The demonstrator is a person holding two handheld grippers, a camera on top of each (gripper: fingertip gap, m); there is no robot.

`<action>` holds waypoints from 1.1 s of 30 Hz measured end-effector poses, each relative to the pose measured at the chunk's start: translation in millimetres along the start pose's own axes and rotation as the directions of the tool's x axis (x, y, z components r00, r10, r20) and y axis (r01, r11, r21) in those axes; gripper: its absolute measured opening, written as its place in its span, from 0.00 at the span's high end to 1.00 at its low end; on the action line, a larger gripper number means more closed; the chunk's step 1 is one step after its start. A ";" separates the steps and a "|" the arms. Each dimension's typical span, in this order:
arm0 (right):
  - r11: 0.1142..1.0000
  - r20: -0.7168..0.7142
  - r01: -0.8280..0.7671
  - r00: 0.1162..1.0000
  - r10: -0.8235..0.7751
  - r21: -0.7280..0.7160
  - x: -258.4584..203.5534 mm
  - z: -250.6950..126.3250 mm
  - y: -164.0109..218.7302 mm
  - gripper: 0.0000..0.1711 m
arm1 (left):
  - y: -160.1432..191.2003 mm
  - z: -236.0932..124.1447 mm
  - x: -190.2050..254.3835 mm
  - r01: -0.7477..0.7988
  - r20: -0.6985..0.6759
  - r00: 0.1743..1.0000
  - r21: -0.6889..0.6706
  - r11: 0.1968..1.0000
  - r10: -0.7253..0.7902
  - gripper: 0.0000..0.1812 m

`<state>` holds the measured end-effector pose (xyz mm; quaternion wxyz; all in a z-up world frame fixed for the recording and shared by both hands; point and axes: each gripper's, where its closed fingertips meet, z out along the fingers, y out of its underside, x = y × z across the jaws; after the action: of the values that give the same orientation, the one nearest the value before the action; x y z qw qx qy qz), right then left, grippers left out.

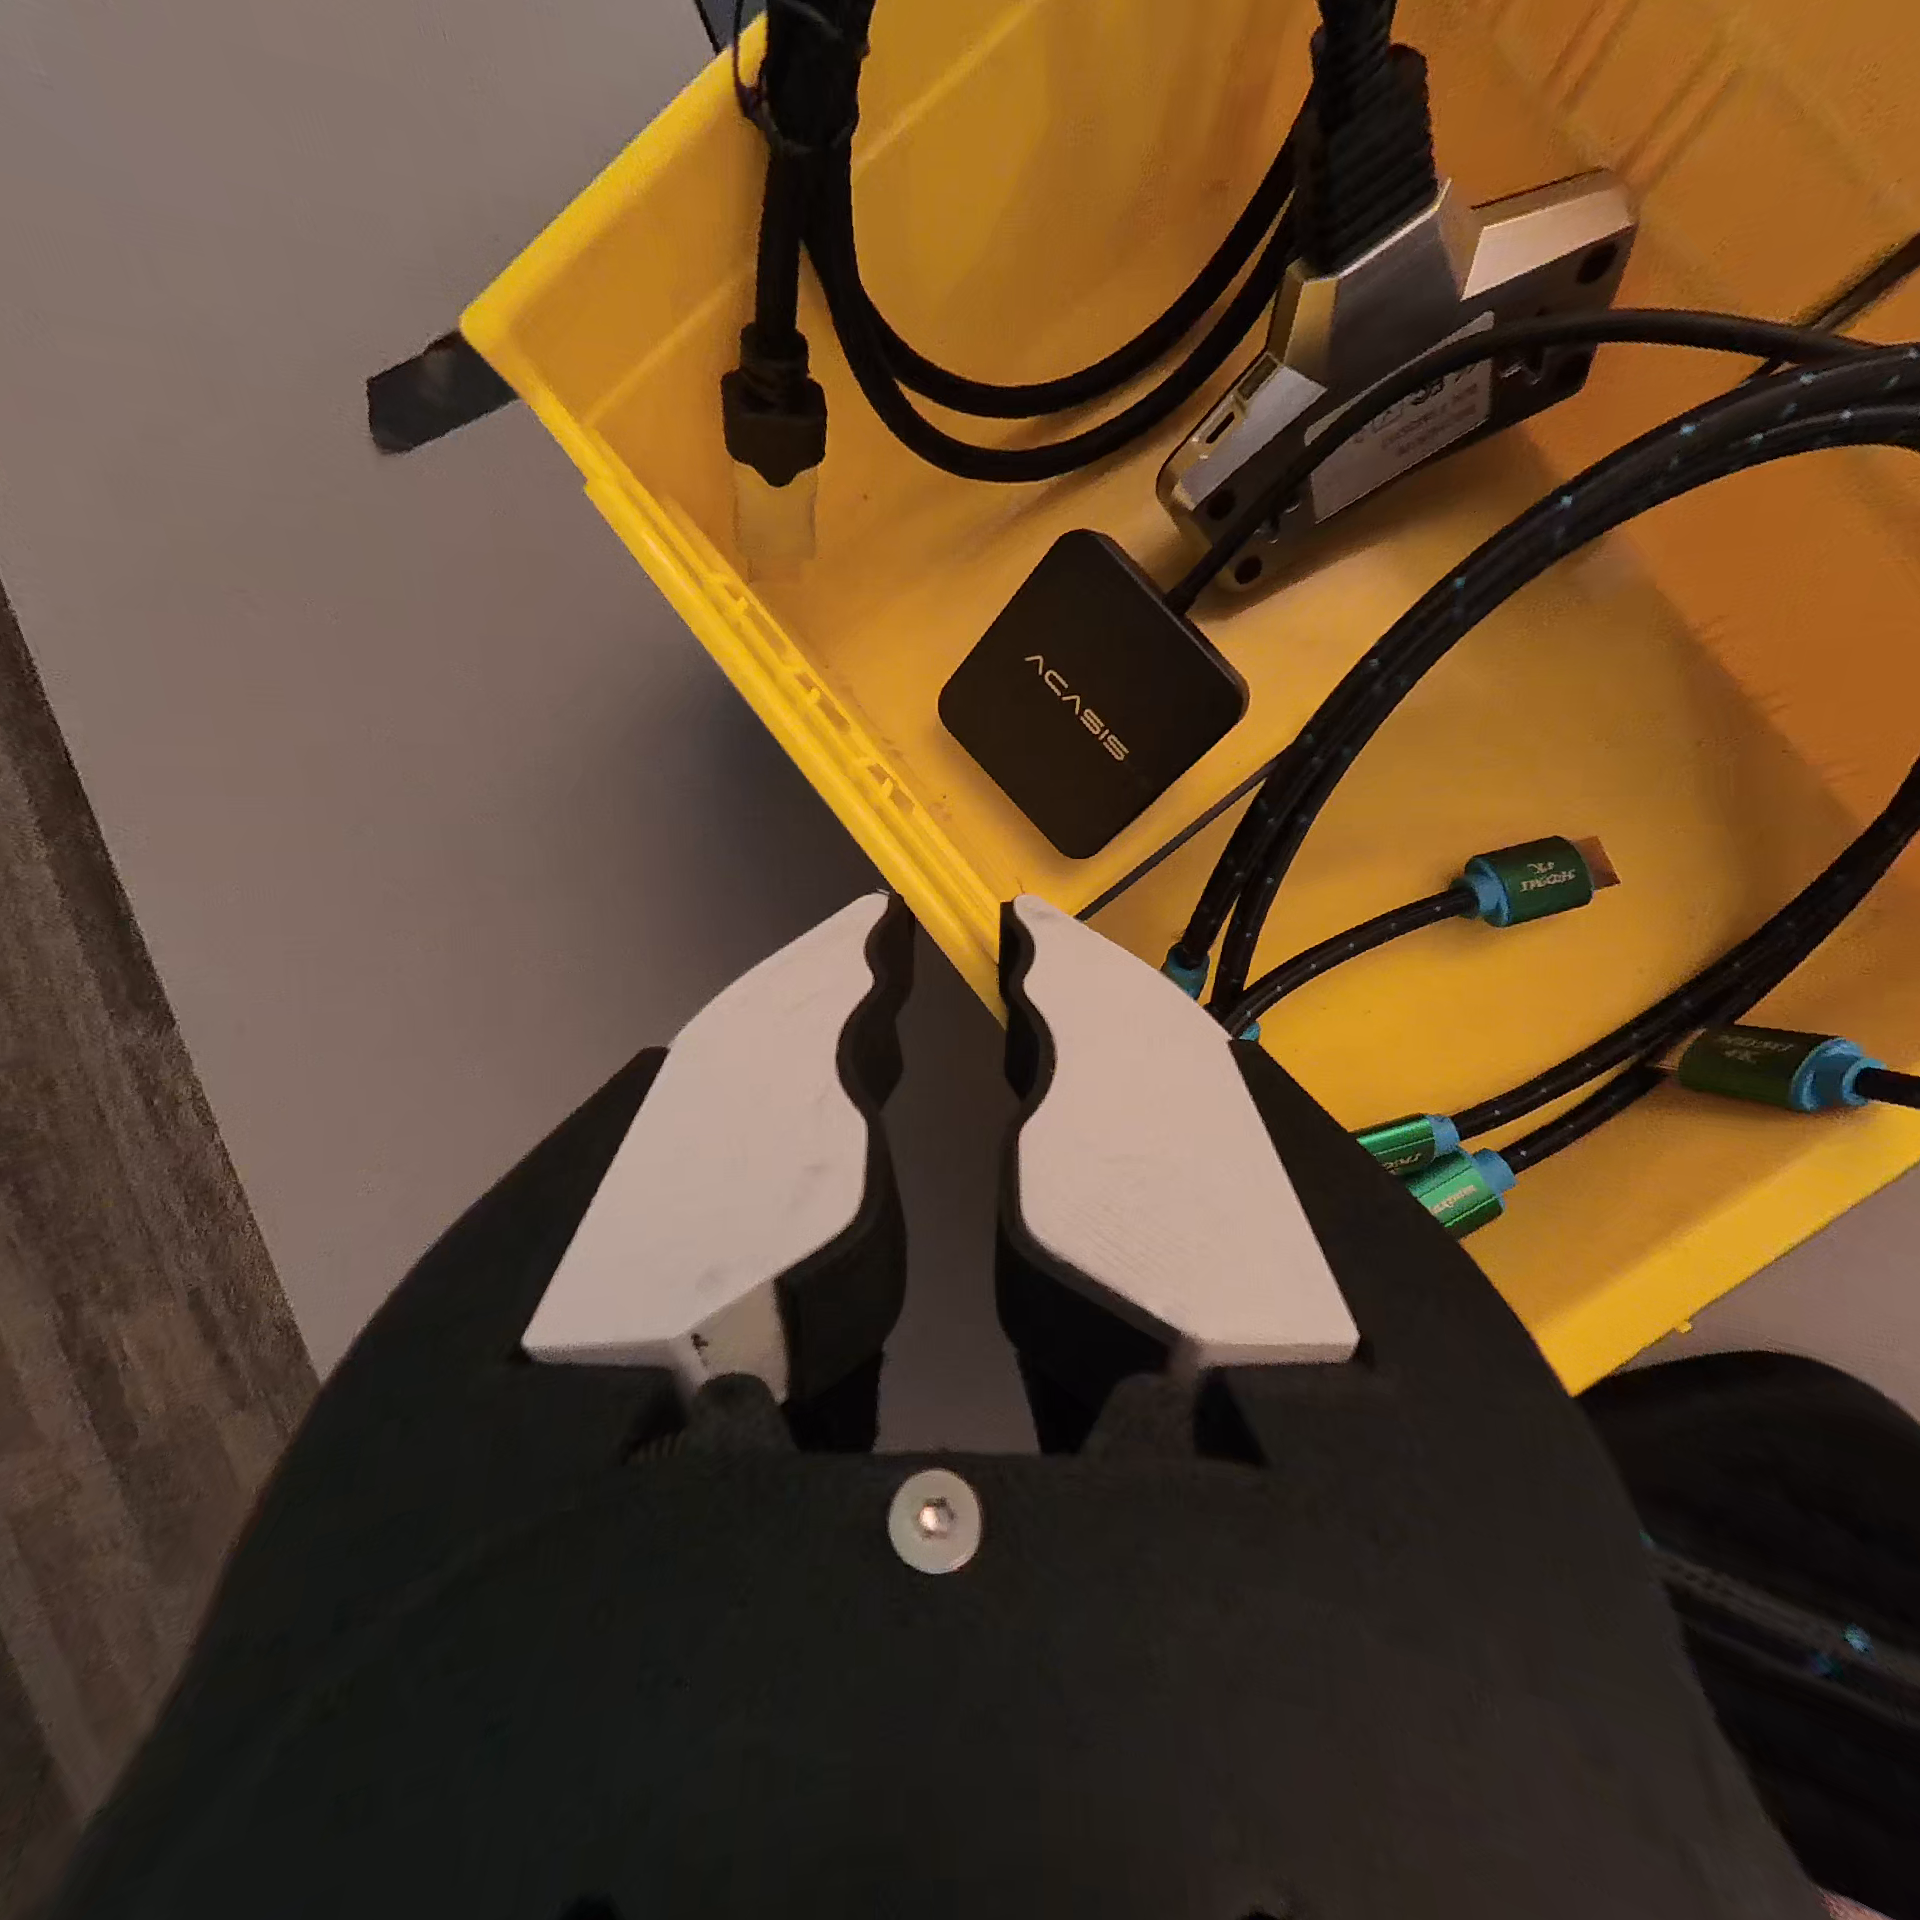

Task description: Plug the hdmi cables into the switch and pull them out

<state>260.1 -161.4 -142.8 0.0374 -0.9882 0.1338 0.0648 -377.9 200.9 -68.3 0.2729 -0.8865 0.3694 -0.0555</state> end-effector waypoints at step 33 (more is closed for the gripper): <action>0.998 0.021 -0.026 0.999 0.024 0.059 10.8 -2.0 -1.4 0.95 | 4.6 -8.7 -32.3 -0.336 0.128 0.938 0.091 0.938 0.323 0.93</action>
<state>271.0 -163.1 -142.3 0.0673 -0.9842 0.1476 0.0715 -406.7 216.6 -60.1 0.3475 -0.7971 0.4934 0.0199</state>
